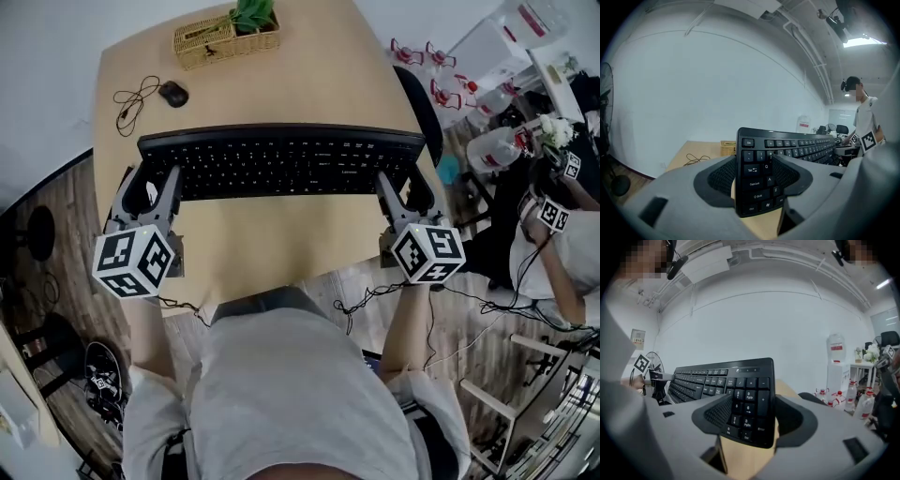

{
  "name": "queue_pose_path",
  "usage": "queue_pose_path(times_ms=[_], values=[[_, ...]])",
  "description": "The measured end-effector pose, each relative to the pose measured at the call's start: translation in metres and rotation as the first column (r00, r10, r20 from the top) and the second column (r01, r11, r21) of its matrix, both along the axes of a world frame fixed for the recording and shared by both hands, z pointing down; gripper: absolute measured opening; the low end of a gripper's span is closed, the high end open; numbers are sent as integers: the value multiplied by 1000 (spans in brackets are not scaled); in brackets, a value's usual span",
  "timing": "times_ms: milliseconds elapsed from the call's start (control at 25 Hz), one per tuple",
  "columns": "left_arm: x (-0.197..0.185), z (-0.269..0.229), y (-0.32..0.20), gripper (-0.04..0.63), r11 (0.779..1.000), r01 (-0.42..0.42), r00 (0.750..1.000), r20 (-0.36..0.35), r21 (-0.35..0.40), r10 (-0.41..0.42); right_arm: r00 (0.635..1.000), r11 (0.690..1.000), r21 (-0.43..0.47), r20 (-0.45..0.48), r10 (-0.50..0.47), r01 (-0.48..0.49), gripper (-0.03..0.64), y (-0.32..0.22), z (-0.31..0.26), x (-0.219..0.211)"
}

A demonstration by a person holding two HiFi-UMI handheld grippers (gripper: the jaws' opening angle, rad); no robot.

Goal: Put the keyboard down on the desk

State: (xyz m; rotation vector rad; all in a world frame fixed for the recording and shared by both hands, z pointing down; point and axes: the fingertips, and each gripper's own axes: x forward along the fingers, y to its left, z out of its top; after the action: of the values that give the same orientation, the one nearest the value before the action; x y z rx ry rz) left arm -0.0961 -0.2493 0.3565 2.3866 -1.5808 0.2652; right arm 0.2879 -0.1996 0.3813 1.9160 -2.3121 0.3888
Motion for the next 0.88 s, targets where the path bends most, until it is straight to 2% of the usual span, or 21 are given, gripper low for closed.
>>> queue_pose_path(times_ms=[200, 360, 640, 880], values=[[4, 43, -12, 233, 995, 11, 1000, 9, -100, -10, 1000, 995, -101, 9, -10, 10, 255, -14, 42, 5], [8, 82, -18, 233, 982, 20, 1000, 10, -189, -18, 1000, 983, -184, 12, -18, 20, 255, -21, 76, 9], [15, 143, -19, 233, 941, 42, 999, 10, -337, -41, 999, 948, -315, 13, -37, 39, 255, -29, 128, 17], [18, 184, -15, 233, 904, 61, 998, 30, -423, -54, 998, 909, -413, 36, -47, 58, 255, -30, 172, 21]])
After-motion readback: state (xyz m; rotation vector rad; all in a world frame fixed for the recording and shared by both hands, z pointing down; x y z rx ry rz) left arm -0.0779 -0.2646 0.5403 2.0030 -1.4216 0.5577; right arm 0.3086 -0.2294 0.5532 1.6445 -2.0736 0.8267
